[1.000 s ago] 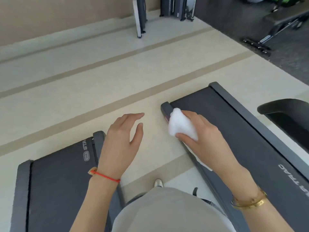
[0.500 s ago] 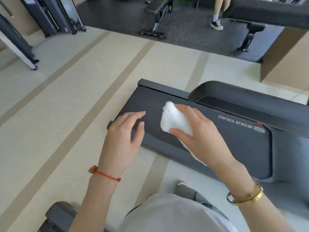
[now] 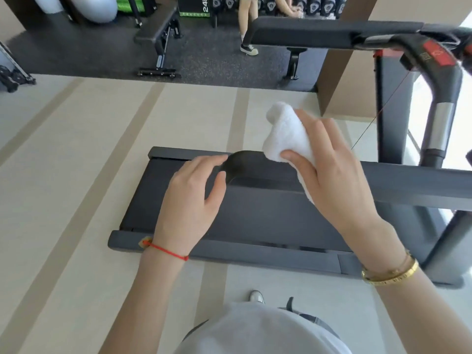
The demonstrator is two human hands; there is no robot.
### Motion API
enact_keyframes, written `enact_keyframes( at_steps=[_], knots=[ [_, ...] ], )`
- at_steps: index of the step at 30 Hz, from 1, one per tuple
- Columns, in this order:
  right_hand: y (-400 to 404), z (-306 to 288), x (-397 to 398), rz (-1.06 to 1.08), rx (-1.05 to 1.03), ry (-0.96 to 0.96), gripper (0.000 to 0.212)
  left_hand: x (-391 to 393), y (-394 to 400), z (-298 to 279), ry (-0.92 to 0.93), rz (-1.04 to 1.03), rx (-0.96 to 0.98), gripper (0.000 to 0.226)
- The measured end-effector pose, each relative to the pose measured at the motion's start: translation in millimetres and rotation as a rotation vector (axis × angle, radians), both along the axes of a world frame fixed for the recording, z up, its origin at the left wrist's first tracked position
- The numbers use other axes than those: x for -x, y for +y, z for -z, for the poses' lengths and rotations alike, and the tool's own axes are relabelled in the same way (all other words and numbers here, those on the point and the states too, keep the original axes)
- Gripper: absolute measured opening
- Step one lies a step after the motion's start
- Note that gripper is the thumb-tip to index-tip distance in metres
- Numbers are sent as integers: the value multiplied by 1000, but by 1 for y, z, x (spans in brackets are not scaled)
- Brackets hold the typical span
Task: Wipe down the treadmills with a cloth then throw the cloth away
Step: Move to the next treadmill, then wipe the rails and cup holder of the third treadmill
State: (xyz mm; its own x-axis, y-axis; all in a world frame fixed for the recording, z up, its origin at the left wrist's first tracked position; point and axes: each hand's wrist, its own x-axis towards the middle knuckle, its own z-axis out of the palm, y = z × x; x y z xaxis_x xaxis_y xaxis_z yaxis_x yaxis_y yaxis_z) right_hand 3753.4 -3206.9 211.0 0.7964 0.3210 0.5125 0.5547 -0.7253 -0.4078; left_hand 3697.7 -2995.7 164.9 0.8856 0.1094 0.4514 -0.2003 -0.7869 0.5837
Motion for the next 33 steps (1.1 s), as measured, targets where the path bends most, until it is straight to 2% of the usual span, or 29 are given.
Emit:
enact_keyframes(
  at_steps=[4, 10, 14, 18, 24, 27, 30, 33],
  knots=[
    [-21, 6, -31, 69, 188, -61, 52, -31, -16, 7, 23, 34, -13, 28],
    [-46, 49, -47, -51, 487, 131, 61, -64, -36, 20, 104, 23, -22, 29],
    [-38, 65, -57, -97, 437, 96, 64, -71, -37, 26, 129, -11, -29, 28],
    [-9, 66, -73, -53, 422, 99, 62, -75, -30, 30, 161, -24, -15, 27],
    [-57, 74, -70, 118, 304, 15, 50, -79, -20, 33, 196, 18, -13, 28],
    [-31, 70, -79, 215, 327, 20, 48, -78, -18, 32, 204, 46, -20, 30],
    [14, 70, -84, 202, 380, 12, 47, -76, -17, 33, 216, 57, 1, 32],
    [12, 77, -80, 176, 342, -48, 49, -73, -18, 34, 215, 63, 23, 34]
  ],
)
